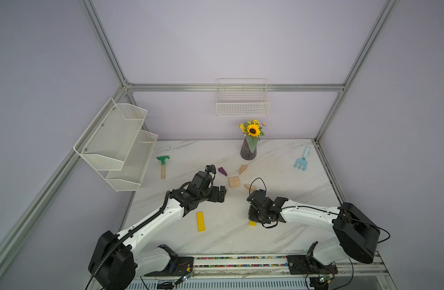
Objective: Assemble a small pinwheel with building blocks
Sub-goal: Place the building block at the center of the board.
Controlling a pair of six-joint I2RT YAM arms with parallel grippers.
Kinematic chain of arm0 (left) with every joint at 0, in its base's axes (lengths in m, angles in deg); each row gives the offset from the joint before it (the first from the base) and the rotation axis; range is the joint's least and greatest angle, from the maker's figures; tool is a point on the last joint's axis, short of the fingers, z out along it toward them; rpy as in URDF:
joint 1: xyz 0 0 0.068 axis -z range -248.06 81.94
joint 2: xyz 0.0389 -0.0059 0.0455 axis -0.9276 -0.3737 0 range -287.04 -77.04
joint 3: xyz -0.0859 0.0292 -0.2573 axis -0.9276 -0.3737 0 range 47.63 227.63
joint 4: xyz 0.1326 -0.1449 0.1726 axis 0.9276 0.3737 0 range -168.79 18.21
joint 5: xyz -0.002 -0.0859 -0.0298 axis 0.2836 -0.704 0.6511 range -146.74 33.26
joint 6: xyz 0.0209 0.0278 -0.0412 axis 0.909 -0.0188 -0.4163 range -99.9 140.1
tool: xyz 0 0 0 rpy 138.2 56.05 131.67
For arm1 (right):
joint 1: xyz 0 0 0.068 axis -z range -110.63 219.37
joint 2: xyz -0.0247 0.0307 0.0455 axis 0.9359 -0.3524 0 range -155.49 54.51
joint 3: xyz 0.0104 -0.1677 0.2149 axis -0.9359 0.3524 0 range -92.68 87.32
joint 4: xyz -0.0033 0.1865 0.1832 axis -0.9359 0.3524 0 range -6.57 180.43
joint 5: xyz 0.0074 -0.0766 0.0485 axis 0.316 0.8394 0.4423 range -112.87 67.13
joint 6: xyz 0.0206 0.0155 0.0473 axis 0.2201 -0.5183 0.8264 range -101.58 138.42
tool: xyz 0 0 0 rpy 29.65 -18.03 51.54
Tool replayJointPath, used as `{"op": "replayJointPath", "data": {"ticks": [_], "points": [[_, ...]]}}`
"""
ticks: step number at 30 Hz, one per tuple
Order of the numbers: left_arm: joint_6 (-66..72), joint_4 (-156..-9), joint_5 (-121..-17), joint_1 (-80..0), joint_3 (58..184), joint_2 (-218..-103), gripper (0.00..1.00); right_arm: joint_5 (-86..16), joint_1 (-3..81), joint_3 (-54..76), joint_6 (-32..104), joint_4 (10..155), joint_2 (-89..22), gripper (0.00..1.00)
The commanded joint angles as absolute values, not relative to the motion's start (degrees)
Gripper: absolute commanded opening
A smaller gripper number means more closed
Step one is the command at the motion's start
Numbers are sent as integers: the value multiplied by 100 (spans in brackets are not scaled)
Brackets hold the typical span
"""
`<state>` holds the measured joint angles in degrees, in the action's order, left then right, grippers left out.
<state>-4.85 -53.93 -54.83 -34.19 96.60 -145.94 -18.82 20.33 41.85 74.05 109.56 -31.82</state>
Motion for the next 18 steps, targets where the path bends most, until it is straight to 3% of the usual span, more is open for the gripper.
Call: {"op": "replayJointPath", "data": {"ticks": [1,12,18], "points": [[-622,-5594,-5496,-3447,9731,-14515,100,-1722,2012,3668,7001,10765,-3444,21],[-592,-5524,-5481,-3449,9698,-14400,100,-1829,2536,2456,5819,10820,-4747,22],[-620,-5531,-5469,-3448,9650,-14363,100,-1829,2717,2165,5372,10883,-4973,42]]}}
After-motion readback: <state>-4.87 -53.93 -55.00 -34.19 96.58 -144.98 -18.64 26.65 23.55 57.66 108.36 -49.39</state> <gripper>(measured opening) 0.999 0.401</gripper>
